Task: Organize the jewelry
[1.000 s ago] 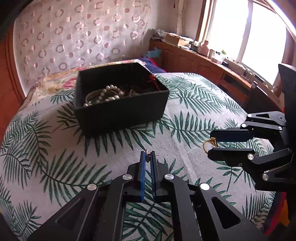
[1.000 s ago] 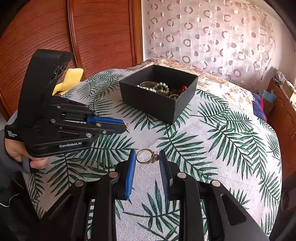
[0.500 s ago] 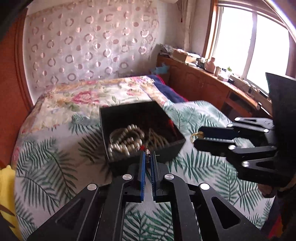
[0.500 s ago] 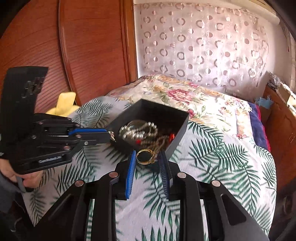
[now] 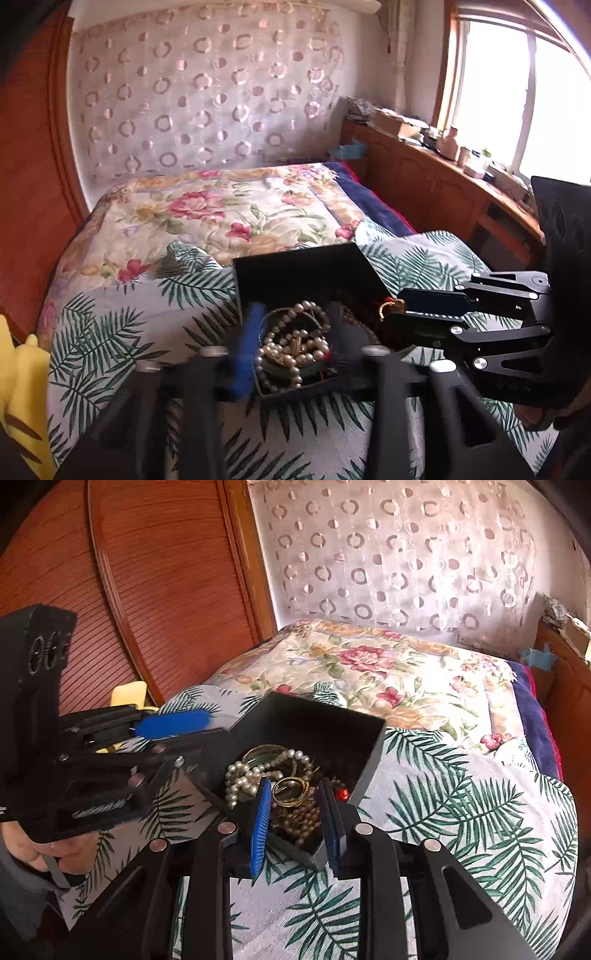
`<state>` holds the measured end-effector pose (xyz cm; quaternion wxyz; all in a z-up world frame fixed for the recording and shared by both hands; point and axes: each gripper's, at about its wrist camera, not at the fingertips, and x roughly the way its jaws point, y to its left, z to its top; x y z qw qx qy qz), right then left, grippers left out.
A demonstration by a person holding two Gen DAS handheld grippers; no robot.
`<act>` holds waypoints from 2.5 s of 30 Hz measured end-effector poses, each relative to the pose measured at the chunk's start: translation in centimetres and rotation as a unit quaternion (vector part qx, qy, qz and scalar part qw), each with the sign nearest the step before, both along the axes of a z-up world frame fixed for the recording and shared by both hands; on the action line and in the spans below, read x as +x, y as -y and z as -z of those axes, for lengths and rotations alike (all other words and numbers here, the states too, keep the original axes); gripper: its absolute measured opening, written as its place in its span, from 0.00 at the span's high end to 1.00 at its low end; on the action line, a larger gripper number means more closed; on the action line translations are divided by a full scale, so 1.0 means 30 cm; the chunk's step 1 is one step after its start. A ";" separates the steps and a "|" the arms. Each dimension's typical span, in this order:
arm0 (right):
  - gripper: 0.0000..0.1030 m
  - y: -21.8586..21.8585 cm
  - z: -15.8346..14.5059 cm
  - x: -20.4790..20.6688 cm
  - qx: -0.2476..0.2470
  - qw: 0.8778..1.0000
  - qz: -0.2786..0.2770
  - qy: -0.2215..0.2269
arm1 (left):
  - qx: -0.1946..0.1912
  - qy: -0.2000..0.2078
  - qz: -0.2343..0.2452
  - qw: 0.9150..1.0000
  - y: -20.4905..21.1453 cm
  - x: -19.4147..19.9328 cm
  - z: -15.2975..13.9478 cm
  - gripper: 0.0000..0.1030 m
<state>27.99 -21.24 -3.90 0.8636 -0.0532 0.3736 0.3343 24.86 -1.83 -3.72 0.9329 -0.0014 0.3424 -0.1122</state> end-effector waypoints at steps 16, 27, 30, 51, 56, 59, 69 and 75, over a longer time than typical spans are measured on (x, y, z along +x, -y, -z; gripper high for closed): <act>0.30 0.088 -0.100 -0.156 0.008 0.994 0.074 0.075 | 0.010 0.055 -0.040 0.998 -0.041 -0.235 -0.061 0.07; 0.02 0.190 -0.148 -0.437 0.048 0.982 0.140 0.122 | 0.013 0.093 -0.081 0.992 -0.051 -0.497 -0.095 0.07; 0.02 0.207 -0.143 -0.497 0.041 0.978 0.156 0.132 | 0.011 0.103 -0.083 0.991 -0.050 -0.552 -0.102 0.07; 0.02 0.270 -0.107 -0.650 0.039 0.968 0.198 0.147 | 0.015 0.096 -0.075 0.992 0.012 -0.646 -0.084 0.07; 0.02 0.268 -0.103 -0.653 0.039 0.969 0.199 0.144 | 0.017 0.100 -0.080 0.992 0.013 -0.649 -0.081 0.07; 0.02 0.268 -0.097 -0.656 0.040 0.969 0.200 0.143 | 0.016 0.102 -0.082 0.991 0.010 -0.652 -0.081 0.07; 0.02 0.264 -0.091 -0.657 0.040 0.970 0.198 0.139 | 0.021 0.103 -0.082 0.991 0.010 -0.655 -0.080 0.07; 0.02 0.264 -0.087 -0.659 0.039 0.969 0.199 0.139 | 0.020 0.103 -0.083 0.991 0.010 -0.656 -0.080 0.07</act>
